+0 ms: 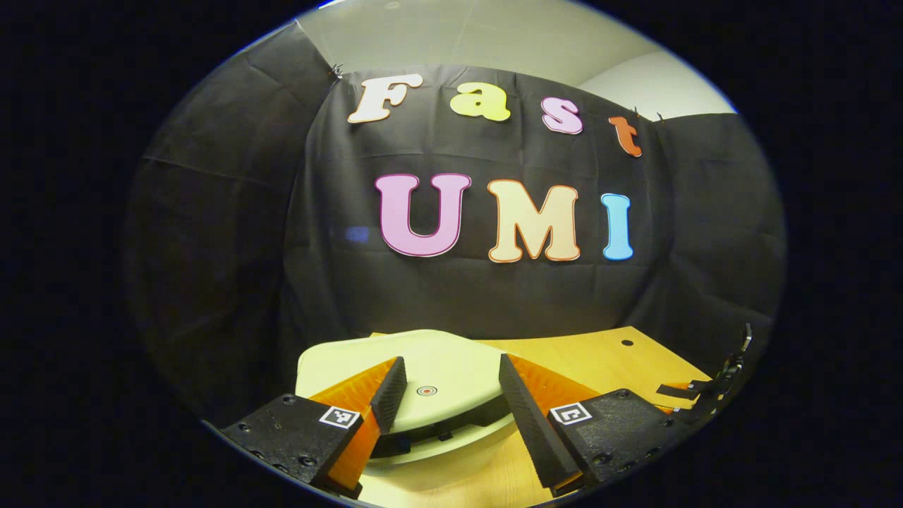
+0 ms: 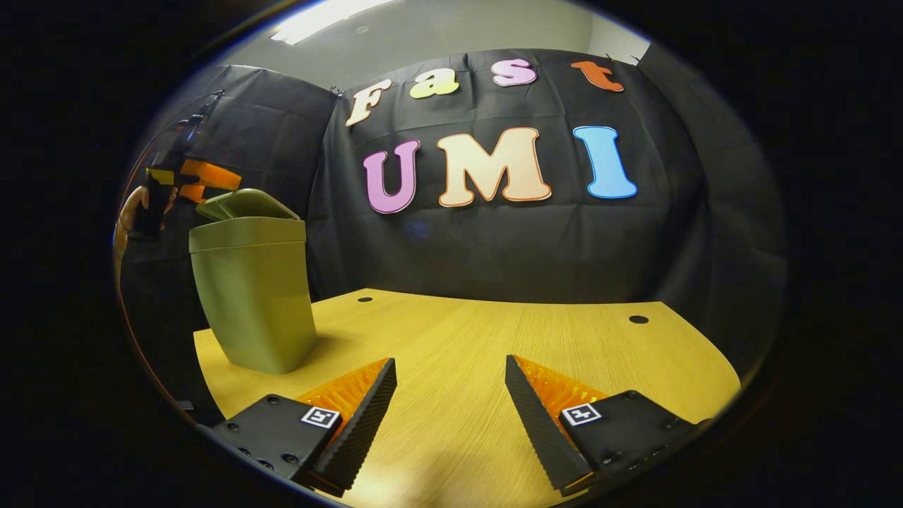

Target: Press the lid of the desktop garbage bin to open it, pick up the crumpled paper on the desktop and throw it into the bin, then pick up the pop can on the desktop and drop it into the bin, and finally close the garbage bin lid.

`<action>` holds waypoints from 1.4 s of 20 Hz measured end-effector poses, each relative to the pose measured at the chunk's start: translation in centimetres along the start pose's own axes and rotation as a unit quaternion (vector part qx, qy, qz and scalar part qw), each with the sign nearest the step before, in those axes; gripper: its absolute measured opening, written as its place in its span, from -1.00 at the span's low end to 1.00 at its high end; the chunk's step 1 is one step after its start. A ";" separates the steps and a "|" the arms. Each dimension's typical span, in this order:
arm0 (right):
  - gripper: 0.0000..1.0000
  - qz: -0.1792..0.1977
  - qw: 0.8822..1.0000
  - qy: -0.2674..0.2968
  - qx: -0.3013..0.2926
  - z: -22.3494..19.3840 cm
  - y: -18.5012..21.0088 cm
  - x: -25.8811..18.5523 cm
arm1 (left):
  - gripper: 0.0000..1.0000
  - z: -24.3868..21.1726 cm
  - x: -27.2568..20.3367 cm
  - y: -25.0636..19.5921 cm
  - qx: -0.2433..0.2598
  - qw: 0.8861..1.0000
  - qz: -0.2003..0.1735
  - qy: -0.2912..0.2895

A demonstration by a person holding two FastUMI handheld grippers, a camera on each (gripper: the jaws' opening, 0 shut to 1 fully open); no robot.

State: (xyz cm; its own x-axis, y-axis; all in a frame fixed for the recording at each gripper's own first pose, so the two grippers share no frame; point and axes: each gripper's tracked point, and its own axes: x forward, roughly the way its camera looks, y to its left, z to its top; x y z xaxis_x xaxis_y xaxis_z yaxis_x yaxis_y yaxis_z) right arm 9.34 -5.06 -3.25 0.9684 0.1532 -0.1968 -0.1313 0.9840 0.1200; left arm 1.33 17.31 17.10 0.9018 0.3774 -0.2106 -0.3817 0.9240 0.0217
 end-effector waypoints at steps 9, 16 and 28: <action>0.96 -0.002 1.000 0.008 0.004 -0.7 -0.5 0.2 | 0.72 -2.8 0.5 0.0 0.043 0.999 0.023 -0.023; 0.96 0.011 1.000 0.013 0.006 -1.0 0.8 0.5 | 0.74 -3.2 0.0 -0.8 0.038 0.997 0.003 -0.063; 0.96 0.008 1.000 0.011 -0.002 -0.8 1.0 0.4 | 0.82 3.1 -0.5 -3.6 0.091 0.988 -0.018 -0.123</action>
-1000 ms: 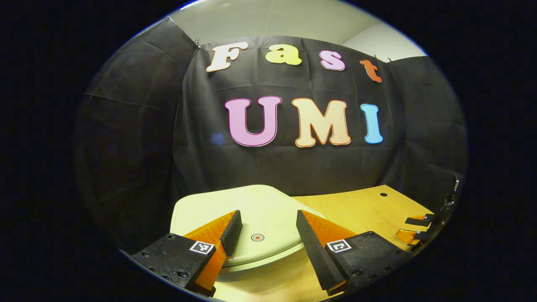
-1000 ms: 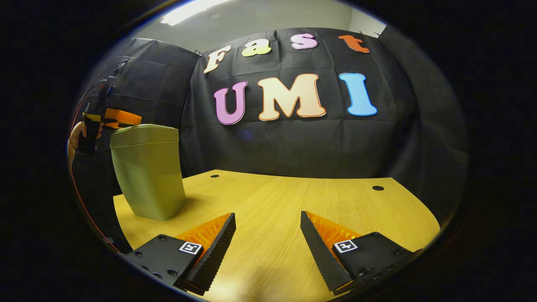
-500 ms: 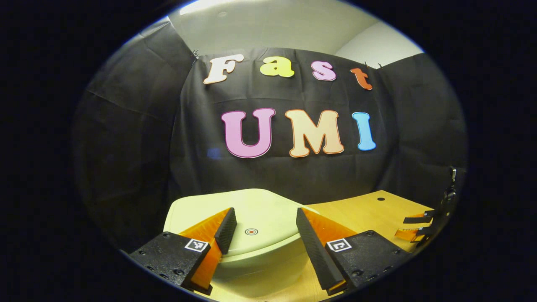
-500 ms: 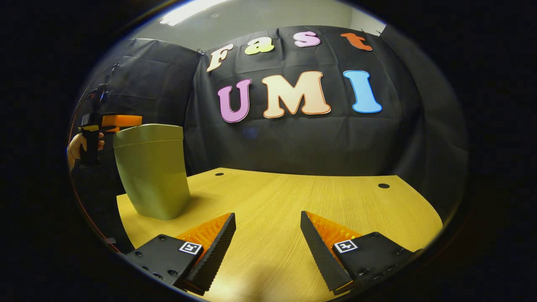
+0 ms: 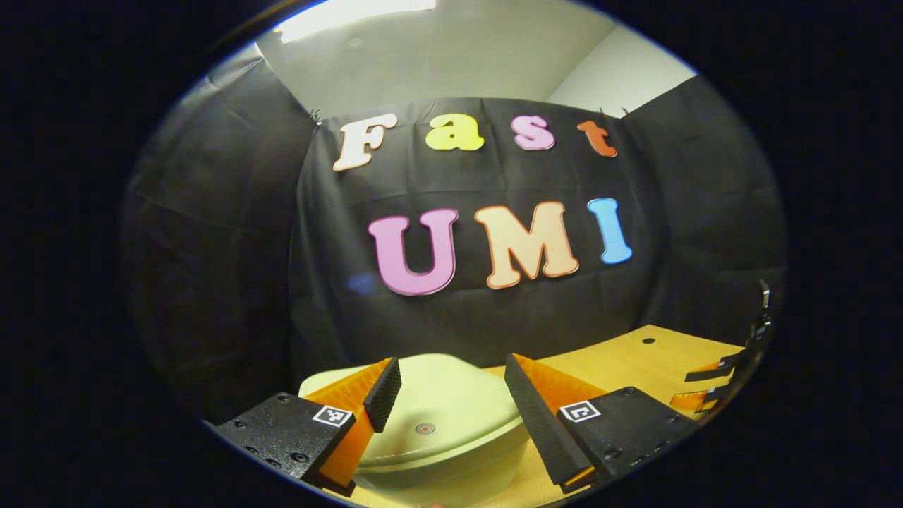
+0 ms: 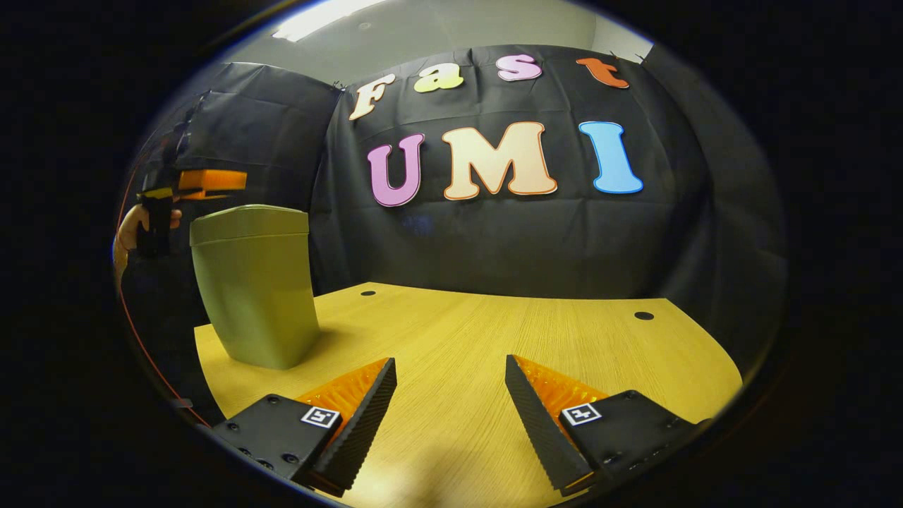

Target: Press the lid of the desktop garbage bin to open it, pick up the crumpled paper on the desktop and throw it into the bin, then pick up the pop can on the desktop and drop it into the bin, and finally close the garbage bin lid.

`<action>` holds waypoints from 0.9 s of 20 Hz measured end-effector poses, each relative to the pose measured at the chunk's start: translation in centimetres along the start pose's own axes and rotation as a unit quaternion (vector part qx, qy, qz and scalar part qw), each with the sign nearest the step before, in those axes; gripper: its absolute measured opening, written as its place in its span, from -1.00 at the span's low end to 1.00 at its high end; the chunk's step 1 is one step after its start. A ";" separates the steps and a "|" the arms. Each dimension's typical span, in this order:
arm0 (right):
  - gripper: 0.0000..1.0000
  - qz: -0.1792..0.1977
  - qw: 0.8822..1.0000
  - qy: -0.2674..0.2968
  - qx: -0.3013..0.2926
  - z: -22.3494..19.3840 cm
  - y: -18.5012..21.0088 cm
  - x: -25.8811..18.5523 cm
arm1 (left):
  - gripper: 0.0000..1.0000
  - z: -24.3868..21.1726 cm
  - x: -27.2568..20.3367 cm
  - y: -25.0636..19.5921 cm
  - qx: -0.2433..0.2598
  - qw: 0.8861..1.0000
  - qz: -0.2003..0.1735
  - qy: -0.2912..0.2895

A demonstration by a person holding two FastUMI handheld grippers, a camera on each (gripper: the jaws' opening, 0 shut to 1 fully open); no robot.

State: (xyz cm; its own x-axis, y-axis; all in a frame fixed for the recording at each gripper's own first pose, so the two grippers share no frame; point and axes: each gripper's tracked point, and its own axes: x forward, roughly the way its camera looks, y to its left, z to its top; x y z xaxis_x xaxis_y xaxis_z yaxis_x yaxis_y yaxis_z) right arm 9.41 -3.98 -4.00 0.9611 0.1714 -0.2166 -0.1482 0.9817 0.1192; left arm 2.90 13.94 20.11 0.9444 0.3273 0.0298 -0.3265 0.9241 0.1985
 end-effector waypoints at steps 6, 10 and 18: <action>0.96 -0.005 1.000 -0.003 0.004 0.0 0.1 0.4 | 0.82 -0.8 0.0 -10.6 -0.005 0.990 -0.133 -0.037; 0.96 -0.010 1.000 -0.006 -0.002 0.0 0.5 0.9 | 0.82 -6.3 -0.6 -15.3 0.012 0.982 -0.187 -0.035; 0.96 -0.018 0.999 -0.036 -0.001 0.9 1.6 1.9 | 0.83 -14.8 0.4 -17.3 -0.034 0.975 -0.221 -0.012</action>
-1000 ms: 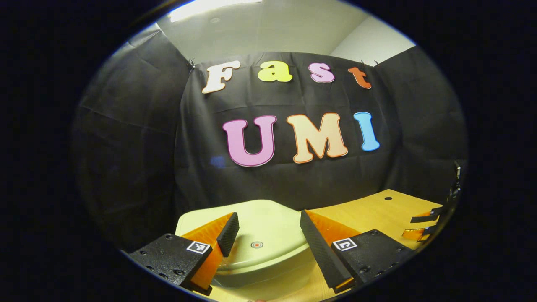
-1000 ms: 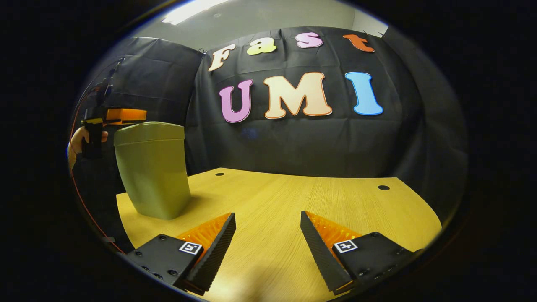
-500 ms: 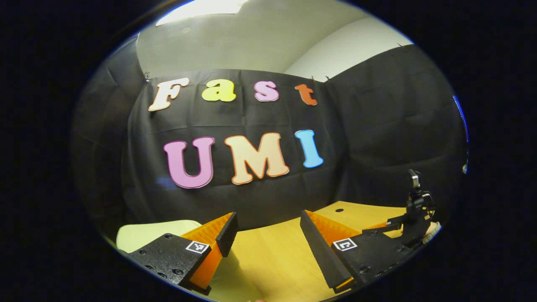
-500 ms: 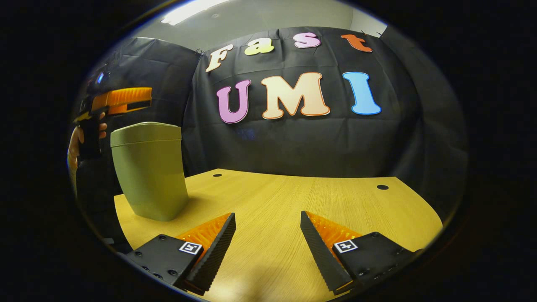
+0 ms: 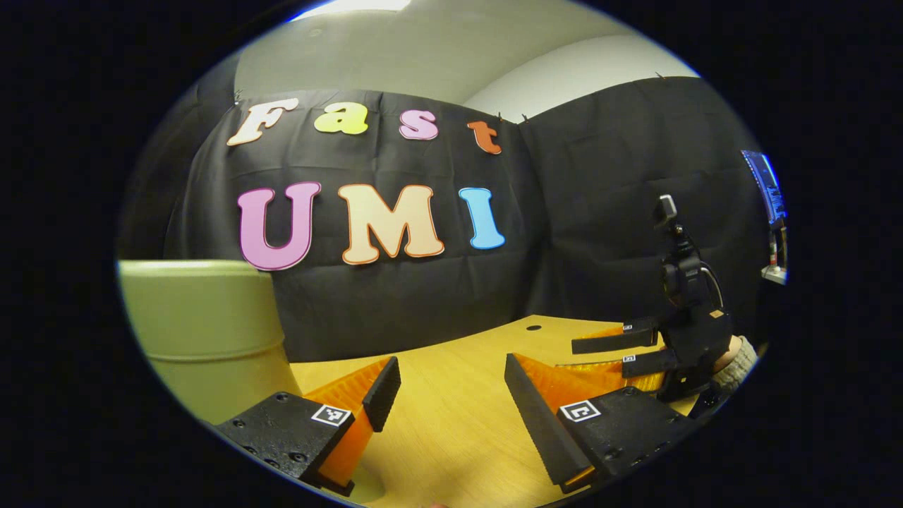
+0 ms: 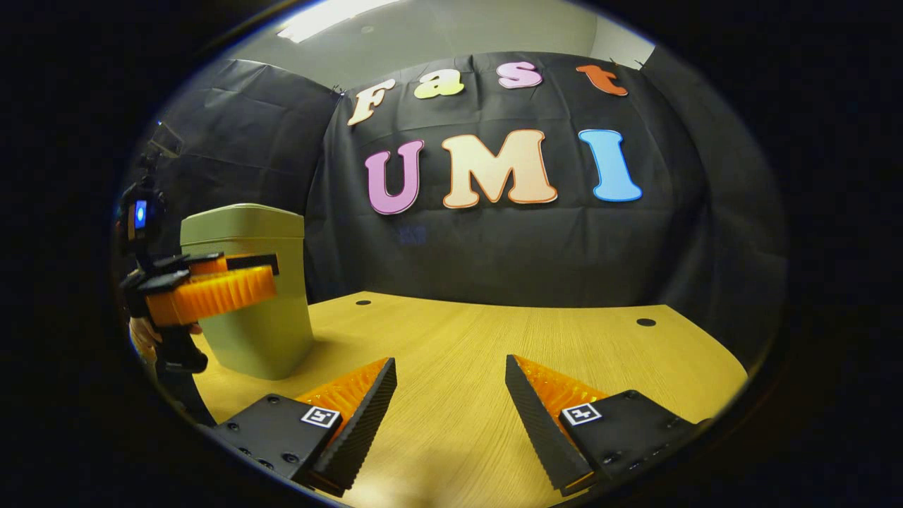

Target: Press the lid of the desktop garbage bin to open it, pick up the crumpled paper on the desktop and throw it into the bin, then pick up the pop can on the desktop and drop it into the bin, and finally close the garbage bin lid.

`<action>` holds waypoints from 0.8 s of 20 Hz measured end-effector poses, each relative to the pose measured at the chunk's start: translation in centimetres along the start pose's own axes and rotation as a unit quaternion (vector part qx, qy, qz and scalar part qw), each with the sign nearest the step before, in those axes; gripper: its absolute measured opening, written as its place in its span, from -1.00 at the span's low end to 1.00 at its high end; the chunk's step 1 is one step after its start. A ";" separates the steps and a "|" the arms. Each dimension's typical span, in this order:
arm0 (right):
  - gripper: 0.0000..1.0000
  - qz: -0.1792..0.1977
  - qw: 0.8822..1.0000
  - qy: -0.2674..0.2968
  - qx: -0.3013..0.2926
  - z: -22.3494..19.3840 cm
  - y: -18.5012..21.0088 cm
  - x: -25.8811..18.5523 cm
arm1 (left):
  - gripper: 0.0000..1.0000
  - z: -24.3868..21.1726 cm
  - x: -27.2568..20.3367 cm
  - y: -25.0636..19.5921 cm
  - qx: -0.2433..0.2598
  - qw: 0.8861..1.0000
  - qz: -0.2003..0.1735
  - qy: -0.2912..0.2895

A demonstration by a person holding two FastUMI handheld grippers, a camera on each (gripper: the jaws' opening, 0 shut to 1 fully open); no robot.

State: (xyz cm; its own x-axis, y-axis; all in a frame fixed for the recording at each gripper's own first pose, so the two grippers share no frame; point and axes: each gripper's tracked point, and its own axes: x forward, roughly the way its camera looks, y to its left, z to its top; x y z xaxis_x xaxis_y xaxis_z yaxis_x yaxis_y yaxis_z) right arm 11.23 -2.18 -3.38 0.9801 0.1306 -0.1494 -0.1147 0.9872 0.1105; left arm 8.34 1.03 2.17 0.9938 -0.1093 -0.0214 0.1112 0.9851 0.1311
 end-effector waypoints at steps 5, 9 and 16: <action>0.96 -0.014 1.000 -0.011 -0.012 0.1 -0.3 0.2 | 0.84 -2.8 0.4 0.2 -0.018 1.000 -0.013 0.007; 0.96 -0.018 1.000 -0.007 -0.015 -0.5 -0.5 0.6 | 0.84 -4.1 0.4 0.0 -0.049 0.999 -0.021 0.010; 0.96 -0.010 1.000 -0.003 -0.020 -0.8 0.4 1.0 | 0.85 -5.7 0.5 -0.1 -0.047 0.998 -0.020 0.034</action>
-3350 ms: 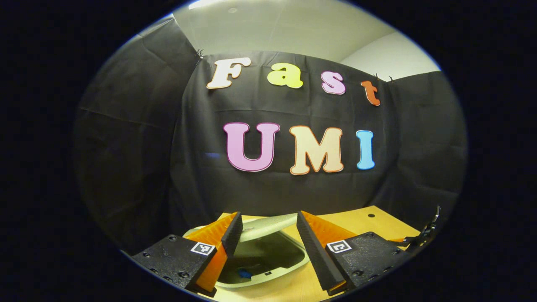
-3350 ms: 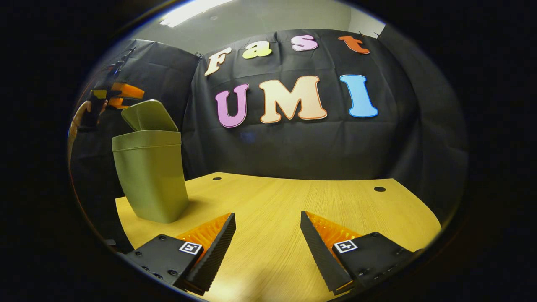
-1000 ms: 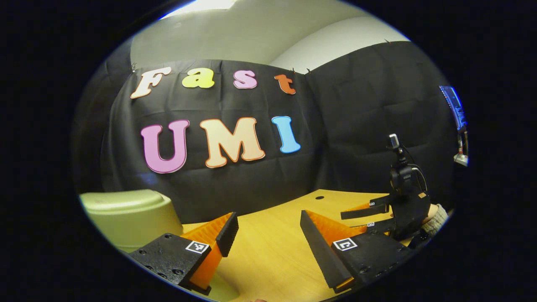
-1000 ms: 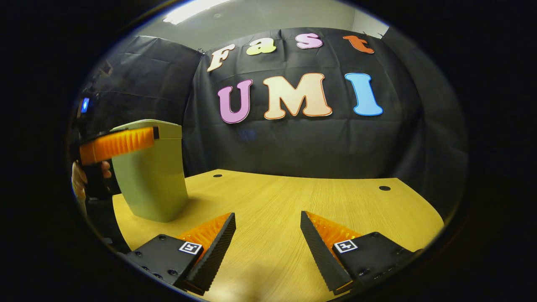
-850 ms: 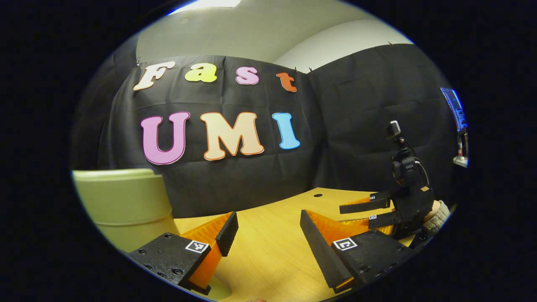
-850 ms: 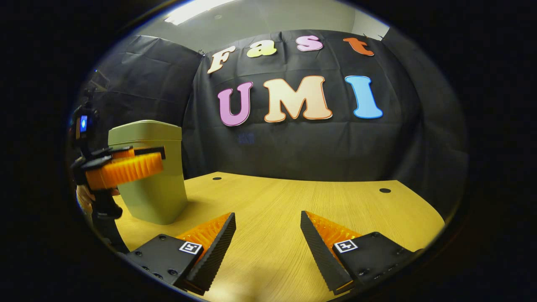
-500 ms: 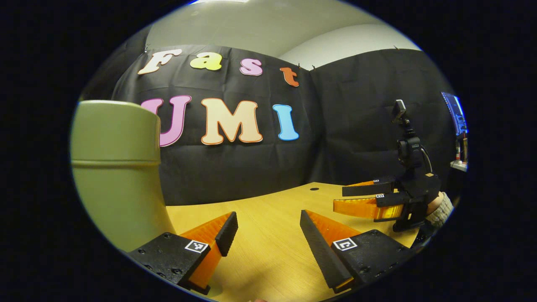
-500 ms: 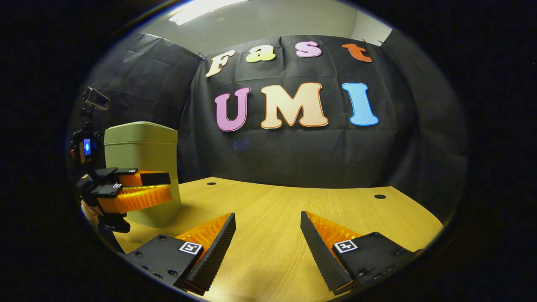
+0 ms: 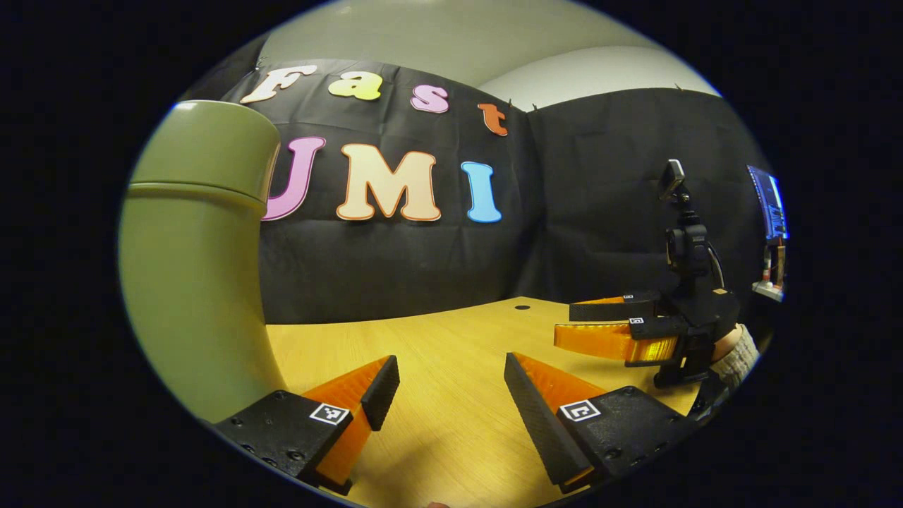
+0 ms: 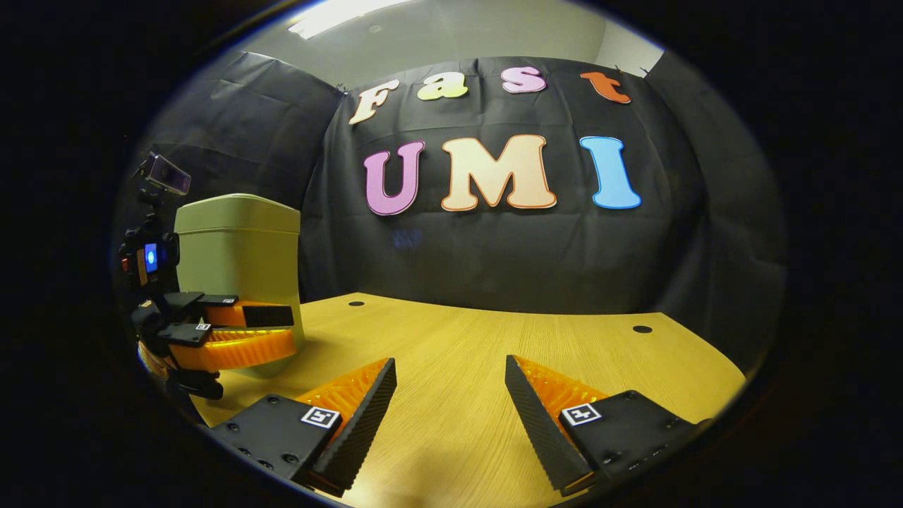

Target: Press the lid of the desktop garbage bin to open it, pick up the crumpled paper on the desktop and throw it into the bin, then pick up the pop can on the desktop and drop it into the bin, and finally close the garbage bin lid.

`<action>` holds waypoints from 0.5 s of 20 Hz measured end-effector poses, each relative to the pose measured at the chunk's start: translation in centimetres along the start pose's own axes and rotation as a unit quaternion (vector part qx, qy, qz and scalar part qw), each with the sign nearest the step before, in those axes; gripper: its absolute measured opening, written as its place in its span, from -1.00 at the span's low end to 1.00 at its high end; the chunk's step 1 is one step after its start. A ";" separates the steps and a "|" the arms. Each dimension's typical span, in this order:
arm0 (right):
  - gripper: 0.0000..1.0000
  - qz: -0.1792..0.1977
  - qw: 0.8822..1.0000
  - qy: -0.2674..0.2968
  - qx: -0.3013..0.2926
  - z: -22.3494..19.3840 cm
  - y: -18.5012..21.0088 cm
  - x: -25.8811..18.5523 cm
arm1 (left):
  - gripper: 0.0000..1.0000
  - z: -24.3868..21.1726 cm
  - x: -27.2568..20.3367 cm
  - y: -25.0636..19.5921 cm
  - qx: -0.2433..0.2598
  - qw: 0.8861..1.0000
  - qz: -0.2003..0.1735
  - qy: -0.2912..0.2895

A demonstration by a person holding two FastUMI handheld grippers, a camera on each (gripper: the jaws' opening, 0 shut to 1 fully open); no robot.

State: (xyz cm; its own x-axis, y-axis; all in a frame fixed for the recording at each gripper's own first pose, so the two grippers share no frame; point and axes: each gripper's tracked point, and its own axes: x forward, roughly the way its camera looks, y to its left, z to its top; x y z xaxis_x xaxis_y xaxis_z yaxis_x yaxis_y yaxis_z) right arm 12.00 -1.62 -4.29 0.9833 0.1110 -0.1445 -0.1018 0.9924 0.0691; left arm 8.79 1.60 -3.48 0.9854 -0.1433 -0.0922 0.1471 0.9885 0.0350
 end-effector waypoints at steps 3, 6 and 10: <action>0.95 0.001 1.000 -0.003 0.000 0.2 0.1 0.0 | 0.84 0.4 0.0 -0.8 0.004 1.000 -0.009 -0.003; 0.95 0.004 1.000 -0.004 0.001 0.3 0.4 -0.2 | 0.85 0.5 -0.2 -0.8 0.009 1.000 -0.009 -0.004; 0.96 0.007 1.000 -0.005 -0.001 0.5 0.9 -0.3 | 0.84 0.8 -0.3 -0.7 0.012 1.000 -0.006 -0.006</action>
State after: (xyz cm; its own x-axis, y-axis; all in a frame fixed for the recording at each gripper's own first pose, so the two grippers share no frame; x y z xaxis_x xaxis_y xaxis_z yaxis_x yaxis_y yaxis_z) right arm 11.71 -0.81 -3.67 0.9831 0.1246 -0.1342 -0.1161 0.9908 0.0697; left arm 8.48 0.95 -2.72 0.9845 -0.1550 -0.0817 0.1600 0.9854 0.0589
